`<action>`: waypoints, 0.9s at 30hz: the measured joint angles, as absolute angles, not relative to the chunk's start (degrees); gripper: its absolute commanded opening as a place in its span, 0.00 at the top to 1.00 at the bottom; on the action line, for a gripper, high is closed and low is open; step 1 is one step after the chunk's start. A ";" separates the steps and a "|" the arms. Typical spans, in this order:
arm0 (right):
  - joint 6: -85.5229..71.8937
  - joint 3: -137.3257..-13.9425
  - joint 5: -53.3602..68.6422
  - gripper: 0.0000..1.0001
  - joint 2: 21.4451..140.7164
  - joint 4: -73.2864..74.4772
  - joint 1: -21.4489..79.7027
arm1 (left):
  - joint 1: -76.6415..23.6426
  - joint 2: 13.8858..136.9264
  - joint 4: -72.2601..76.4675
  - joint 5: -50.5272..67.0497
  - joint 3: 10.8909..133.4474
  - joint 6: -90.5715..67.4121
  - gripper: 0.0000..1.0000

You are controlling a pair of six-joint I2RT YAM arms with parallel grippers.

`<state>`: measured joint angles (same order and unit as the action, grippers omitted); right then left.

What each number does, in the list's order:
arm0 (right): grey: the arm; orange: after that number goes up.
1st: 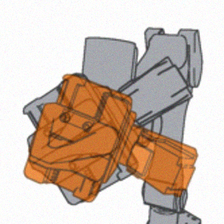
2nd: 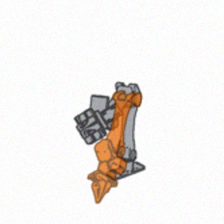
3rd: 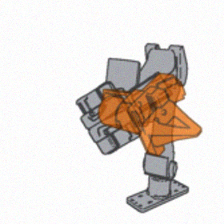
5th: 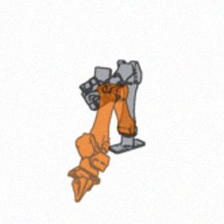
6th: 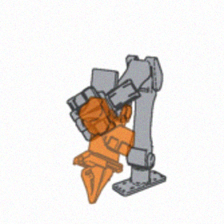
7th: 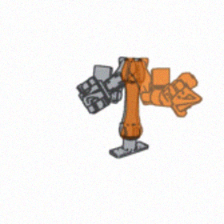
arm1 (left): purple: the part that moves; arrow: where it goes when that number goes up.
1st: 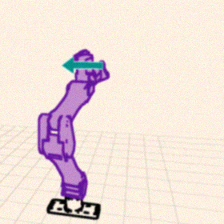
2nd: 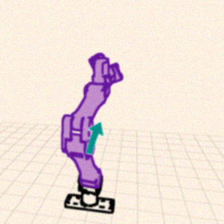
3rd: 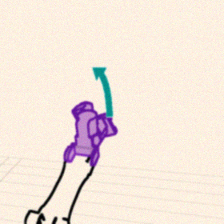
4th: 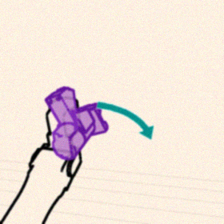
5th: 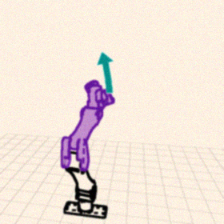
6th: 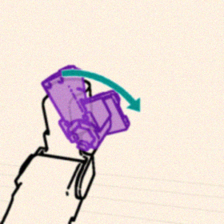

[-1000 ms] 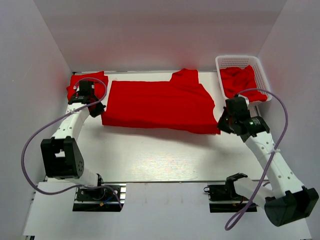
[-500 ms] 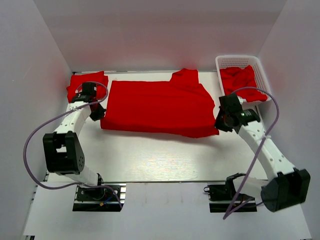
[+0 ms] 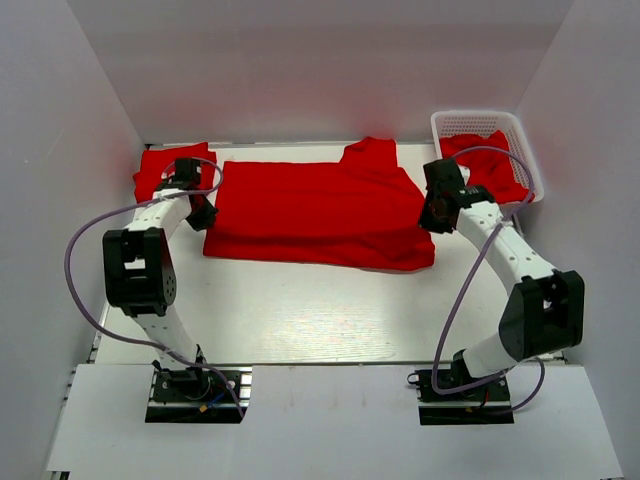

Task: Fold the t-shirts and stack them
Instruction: Fold the flattened tshirt in 1/3 of the way

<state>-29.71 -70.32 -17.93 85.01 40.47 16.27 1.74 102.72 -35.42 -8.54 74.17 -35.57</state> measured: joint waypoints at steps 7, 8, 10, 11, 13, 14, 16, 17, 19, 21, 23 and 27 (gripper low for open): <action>-27.24 -72.40 -18.68 1.00 89.03 37.30 15.27 | 1.72 105.91 -31.62 -8.05 75.33 -35.16 1.00; -26.72 -72.66 -18.65 1.00 89.58 36.64 15.09 | 1.72 106.43 -31.20 -8.05 75.64 -35.14 1.00; -26.20 -73.34 -18.41 1.00 91.11 35.90 14.81 | 1.69 107.22 -30.63 -8.05 76.05 -35.09 1.00; -25.96 -74.26 -18.31 1.00 92.09 35.77 14.66 | 1.69 107.53 -30.39 -8.08 76.18 -35.07 1.00; -25.52 -76.38 -18.24 1.00 94.35 35.40 14.33 | 1.69 107.83 -29.69 -8.10 76.25 -34.94 1.00; -25.32 -77.19 -18.28 1.00 95.29 35.16 14.22 | 1.69 107.98 -29.34 -8.12 76.34 -34.87 1.00; -25.04 -78.15 -18.22 1.00 96.68 34.89 13.93 | 1.69 108.42 -28.62 -8.12 76.77 -34.70 1.00; -24.97 -78.37 -18.15 1.00 97.12 34.85 13.85 | 1.69 108.62 -28.21 -8.10 77.01 -34.48 1.00; -24.93 -78.61 -18.02 1.00 97.89 34.79 13.65 | 1.56 109.08 -27.46 -8.08 77.49 -34.20 1.00; -24.82 -79.00 -17.93 1.00 98.59 34.76 13.50 | 1.37 109.73 -26.20 -8.05 77.76 -33.80 1.00; -24.64 -80.16 -17.82 1.00 99.94 34.72 13.28 | 1.08 110.45 -24.84 -8.05 77.76 -33.54 1.00; -23.68 -83.33 -17.54 1.00 103.55 34.11 12.97 | 0.60 112.29 -23.24 -8.21 77.78 -33.34 1.00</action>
<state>-23.68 -83.33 -17.54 103.55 34.11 12.97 0.60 112.29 -23.24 -8.21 77.78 -33.34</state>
